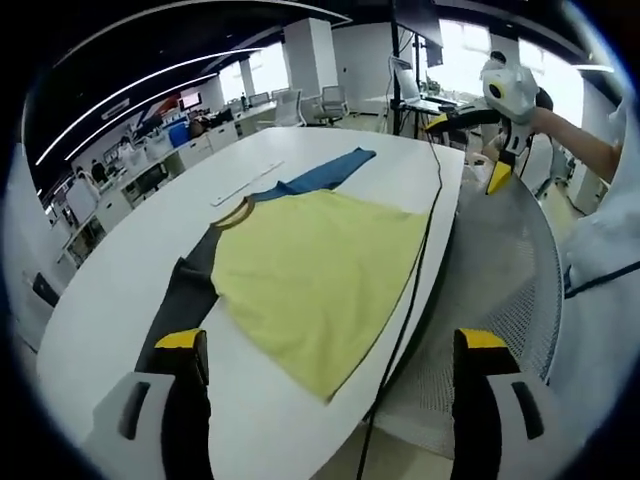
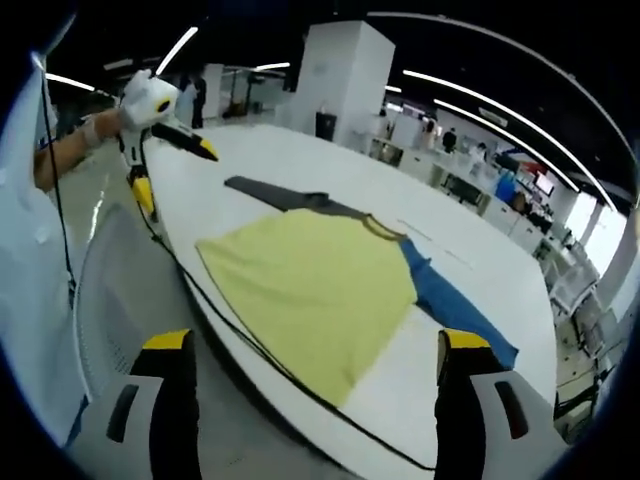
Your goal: Fold the garment on the visible template until the final outline fits inside the template.
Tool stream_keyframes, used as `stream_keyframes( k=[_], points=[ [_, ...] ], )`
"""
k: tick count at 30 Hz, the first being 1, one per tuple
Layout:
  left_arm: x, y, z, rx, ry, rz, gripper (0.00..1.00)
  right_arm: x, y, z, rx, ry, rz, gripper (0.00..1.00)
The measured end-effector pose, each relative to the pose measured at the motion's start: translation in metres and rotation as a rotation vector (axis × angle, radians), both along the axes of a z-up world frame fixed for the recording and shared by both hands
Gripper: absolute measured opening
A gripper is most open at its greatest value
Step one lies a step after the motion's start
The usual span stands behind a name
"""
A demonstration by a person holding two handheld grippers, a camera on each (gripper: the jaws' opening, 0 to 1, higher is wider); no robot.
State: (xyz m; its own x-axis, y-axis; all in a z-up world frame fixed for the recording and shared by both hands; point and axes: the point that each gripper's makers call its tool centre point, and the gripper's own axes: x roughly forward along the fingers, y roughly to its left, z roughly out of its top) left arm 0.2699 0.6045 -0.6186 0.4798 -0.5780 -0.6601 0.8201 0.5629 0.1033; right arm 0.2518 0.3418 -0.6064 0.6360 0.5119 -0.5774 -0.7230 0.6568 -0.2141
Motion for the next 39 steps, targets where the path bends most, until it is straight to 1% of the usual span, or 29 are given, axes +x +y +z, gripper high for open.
stream_keyframes(
  k=[6, 11, 13, 16, 19, 23, 26, 29, 32, 35, 36, 38, 39],
  points=[
    [0.007, -0.010, -0.001, 0.011, 0.002, 0.064, 1.00, 0.009, -0.017, 0.001, 0.018, 0.006, 0.042, 1.00],
    [0.005, -0.026, 0.001, 0.013, -0.006, 0.090, 1.00, 0.019, -0.034, 0.000, 0.019, 0.007, 0.084, 1.00],
    [0.005, -0.029, 0.000, 0.024, 0.003, 0.111, 1.00, 0.024, -0.043, 0.000, 0.016, 0.006, 0.097, 1.00],
    [0.006, -0.034, 0.002, 0.031, -0.004, 0.145, 0.99, 0.029, -0.055, 0.000, 0.017, 0.006, 0.119, 1.00],
    [0.007, -0.039, 0.005, 0.013, -0.008, 0.176, 0.99, 0.040, -0.071, 0.003, 0.038, -0.006, 0.118, 0.99],
    [0.005, -0.046, 0.009, 0.002, -0.008, 0.210, 0.98, 0.062, -0.099, 0.004, 0.048, -0.012, 0.080, 0.96],
    [0.004, -0.053, 0.010, -0.001, 0.002, 0.210, 0.99, 0.078, -0.119, 0.005, 0.072, -0.009, 0.046, 0.94],
    [0.004, -0.058, 0.013, 0.010, 0.004, 0.207, 0.99, 0.092, -0.138, 0.005, 0.058, -0.014, 0.043, 0.86],
    [0.007, -0.057, 0.020, 0.010, -0.007, 0.216, 0.98, 0.108, -0.158, 0.003, 0.062, -0.001, 0.013, 0.79],
    [0.009, -0.056, 0.022, 0.021, -0.010, 0.223, 0.97, 0.129, -0.184, -0.002, 0.067, 0.017, -0.058, 0.75],
    [0.009, -0.055, 0.023, 0.030, -0.013, 0.224, 0.97, 0.137, -0.195, -0.005, 0.059, 0.025, -0.079, 0.71],
    [0.010, -0.054, 0.024, 0.032, -0.016, 0.226, 0.96, 0.151, -0.214, -0.010, 0.065, 0.047, -0.137, 0.63],
    [0.011, -0.053, 0.025, 0.034, -0.022, 0.233, 0.95, 0.156, -0.221, -0.013, 0.062, 0.055, -0.144, 0.58]
  ],
)
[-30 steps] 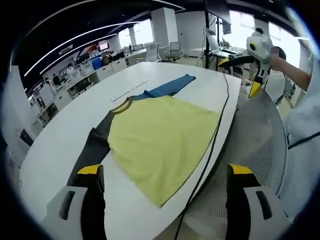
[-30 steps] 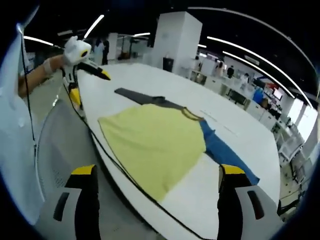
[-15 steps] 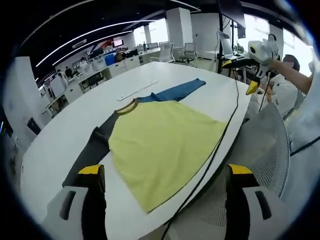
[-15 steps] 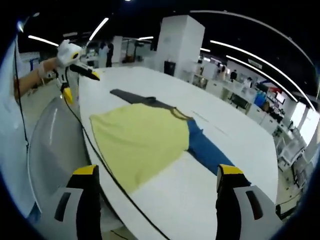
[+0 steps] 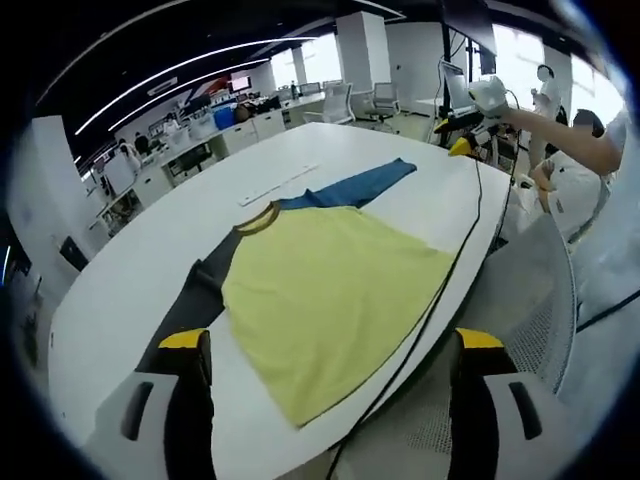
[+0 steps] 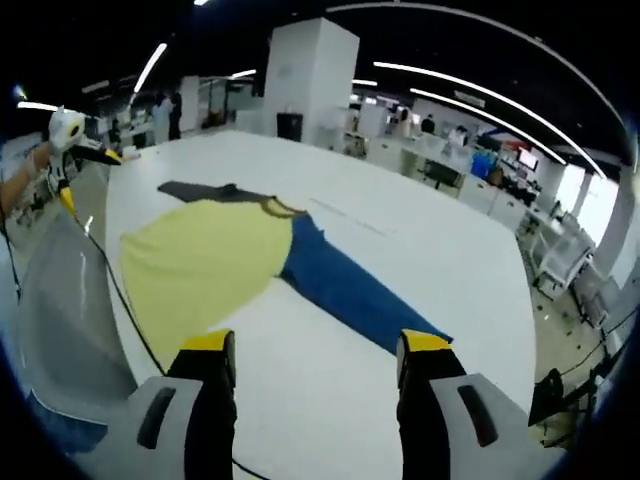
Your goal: Fold the garment on the visible template until the final outline fits inside the template.
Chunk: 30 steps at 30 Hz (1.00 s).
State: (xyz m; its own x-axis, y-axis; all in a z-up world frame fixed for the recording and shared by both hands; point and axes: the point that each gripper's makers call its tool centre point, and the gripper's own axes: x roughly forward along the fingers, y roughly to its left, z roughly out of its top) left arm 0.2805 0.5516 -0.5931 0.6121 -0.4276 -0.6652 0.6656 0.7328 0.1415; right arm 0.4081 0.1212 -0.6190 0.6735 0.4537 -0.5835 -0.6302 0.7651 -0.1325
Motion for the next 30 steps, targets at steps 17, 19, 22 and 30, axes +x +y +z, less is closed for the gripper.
stream_keyframes(
  k=[17, 19, 22, 30],
  points=[
    [0.009, 0.007, 0.001, 0.012, 0.013, 0.063, 0.93, 0.096, -0.104, -0.076, -0.012, 0.161, -0.282, 0.31],
    [0.009, 0.008, 0.000, 0.014, 0.019, 0.071, 0.93, 0.104, -0.110, -0.087, -0.018, 0.176, -0.298, 0.29],
    [0.009, 0.008, -0.001, 0.017, 0.031, 0.079, 0.92, 0.111, -0.115, -0.097, -0.014, 0.189, -0.332, 0.28],
    [0.009, 0.012, -0.003, 0.026, 0.047, 0.108, 0.91, 0.128, -0.120, -0.121, -0.022, 0.227, -0.383, 0.27]
  ],
)
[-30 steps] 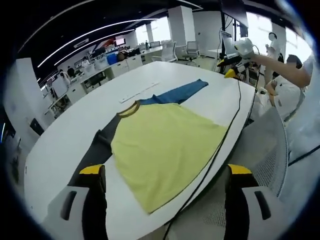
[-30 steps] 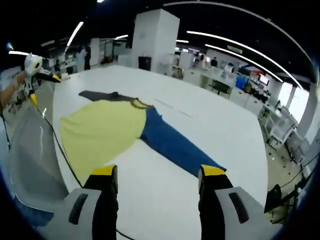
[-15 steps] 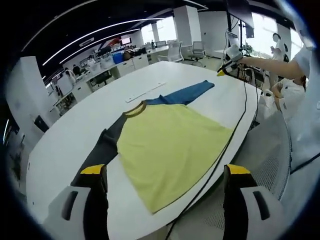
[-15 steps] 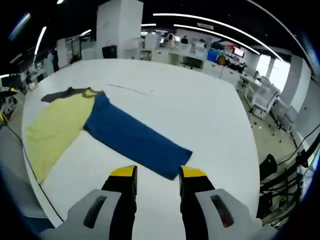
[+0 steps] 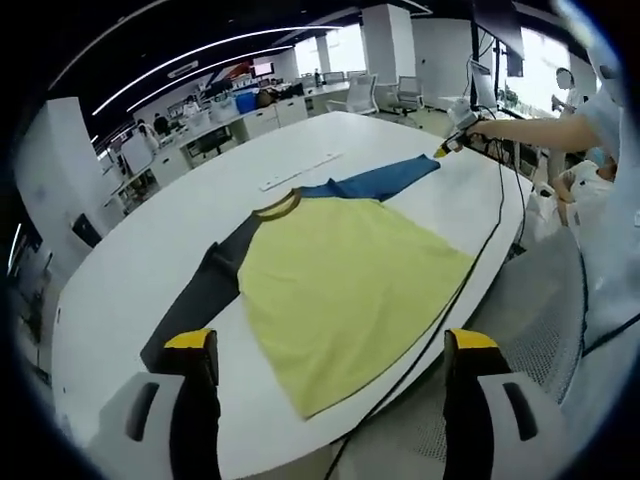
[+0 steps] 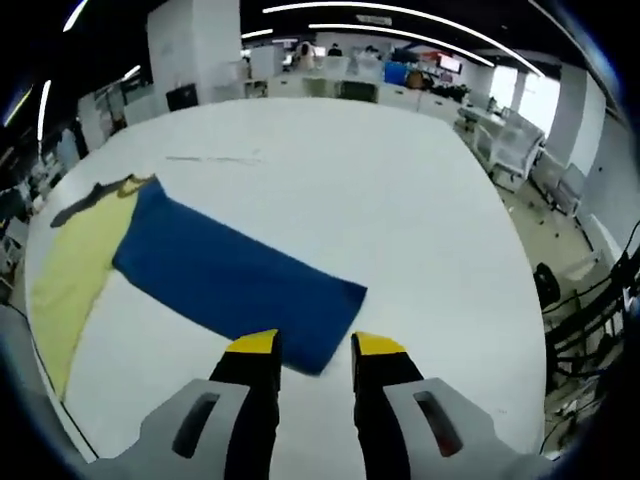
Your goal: Fold the garment on the visible template until the final outline fits inside the template.
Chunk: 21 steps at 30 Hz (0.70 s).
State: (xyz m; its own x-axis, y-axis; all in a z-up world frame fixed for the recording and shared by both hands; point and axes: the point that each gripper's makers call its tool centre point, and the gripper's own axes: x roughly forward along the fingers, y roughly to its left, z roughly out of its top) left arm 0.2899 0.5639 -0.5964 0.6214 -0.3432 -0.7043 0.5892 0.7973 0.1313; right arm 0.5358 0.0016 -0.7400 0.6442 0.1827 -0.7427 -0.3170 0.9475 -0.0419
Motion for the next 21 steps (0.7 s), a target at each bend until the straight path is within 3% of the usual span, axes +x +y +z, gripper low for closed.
stream_keyframes(
  k=[21],
  points=[
    [0.014, 0.012, 0.007, 0.033, 0.010, 0.032, 0.90, 0.015, -0.008, -0.025, 0.039, 0.039, -0.055, 0.26]
  ],
)
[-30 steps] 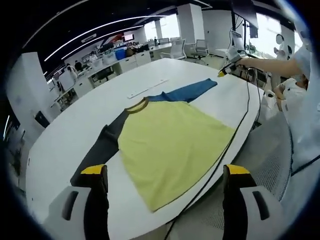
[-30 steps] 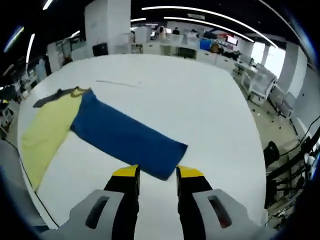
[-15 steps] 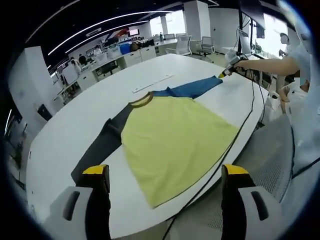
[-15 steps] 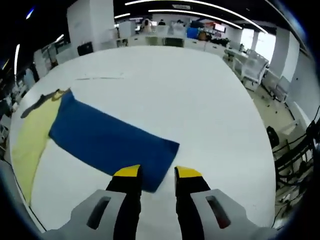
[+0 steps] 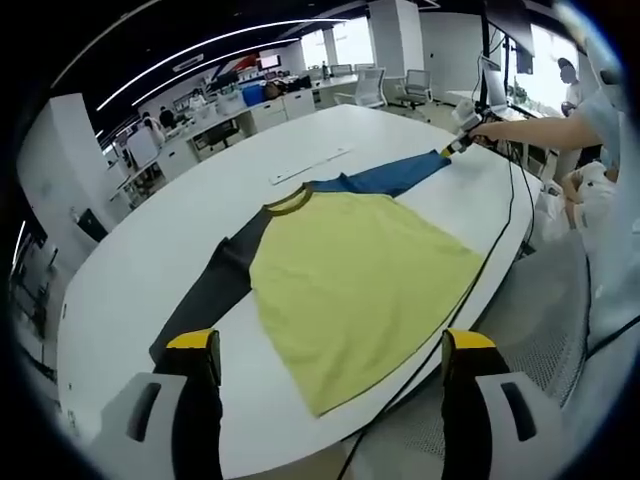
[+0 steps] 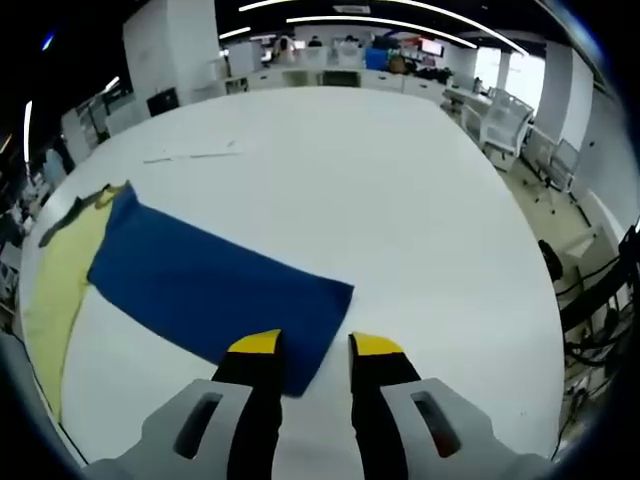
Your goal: Fold the garment on the visible template until the final outline fits inside the template.
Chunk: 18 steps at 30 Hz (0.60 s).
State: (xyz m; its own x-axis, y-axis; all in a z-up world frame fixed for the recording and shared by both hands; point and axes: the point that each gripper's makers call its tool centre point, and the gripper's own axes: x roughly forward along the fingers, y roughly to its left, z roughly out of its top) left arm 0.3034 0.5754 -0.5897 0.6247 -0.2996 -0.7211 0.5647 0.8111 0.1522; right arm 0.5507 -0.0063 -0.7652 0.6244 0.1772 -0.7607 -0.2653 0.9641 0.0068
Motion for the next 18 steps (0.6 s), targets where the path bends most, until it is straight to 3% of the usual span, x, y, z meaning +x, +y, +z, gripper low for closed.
stream_keyframes(
  k=[7, 10, 18],
  points=[
    [0.0003, 0.0016, 0.0066, 0.005, -0.014, 0.004, 0.89, 0.0074, -0.0067, -0.0045, 0.003, -0.010, -0.024, 0.24],
    [-0.0018, 0.0025, 0.0051, 0.008, -0.009, 0.009, 0.89, 0.0090, -0.0053, -0.0046, -0.068, -0.030, 0.048, 0.21],
    [-0.0021, 0.0040, 0.0085, 0.006, -0.021, 0.018, 0.89, 0.0059, -0.0014, -0.0033, -0.036, -0.023, 0.031, 0.19]
  ],
)
